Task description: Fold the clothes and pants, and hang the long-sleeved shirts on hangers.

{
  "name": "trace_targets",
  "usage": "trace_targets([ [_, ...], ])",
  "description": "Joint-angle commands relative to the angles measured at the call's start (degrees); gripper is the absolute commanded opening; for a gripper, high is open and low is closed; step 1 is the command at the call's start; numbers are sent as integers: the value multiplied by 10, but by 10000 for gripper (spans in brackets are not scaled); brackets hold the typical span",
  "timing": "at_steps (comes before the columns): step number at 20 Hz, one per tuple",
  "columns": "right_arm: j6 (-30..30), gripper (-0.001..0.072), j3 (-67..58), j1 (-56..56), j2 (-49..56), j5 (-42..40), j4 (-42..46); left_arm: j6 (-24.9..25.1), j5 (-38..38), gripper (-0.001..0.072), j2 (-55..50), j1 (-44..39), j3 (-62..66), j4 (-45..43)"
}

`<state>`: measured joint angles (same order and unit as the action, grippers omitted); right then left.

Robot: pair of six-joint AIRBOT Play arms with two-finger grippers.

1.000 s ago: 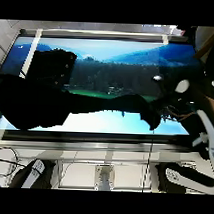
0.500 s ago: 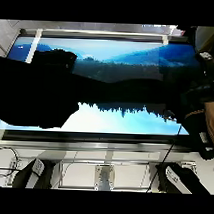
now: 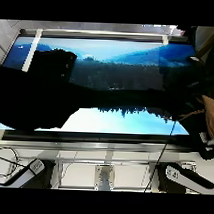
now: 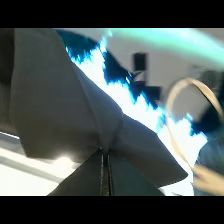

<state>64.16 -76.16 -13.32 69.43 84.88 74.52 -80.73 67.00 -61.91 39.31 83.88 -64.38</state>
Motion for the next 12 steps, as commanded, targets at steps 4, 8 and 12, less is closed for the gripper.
trace_targets([
  [4, 89, 5, -2, -6, 152, -227, -77, -39, -226, 16, -129, -66, 0, 5],
  [8, 124, 43, -6, -6, 192, -400, -223, -49, -270, 20, -186, -96, 0, -1],
  [12, 122, 437, -32, -6, 193, -361, -250, -63, -256, 720, -184, -80, 1, 1],
])
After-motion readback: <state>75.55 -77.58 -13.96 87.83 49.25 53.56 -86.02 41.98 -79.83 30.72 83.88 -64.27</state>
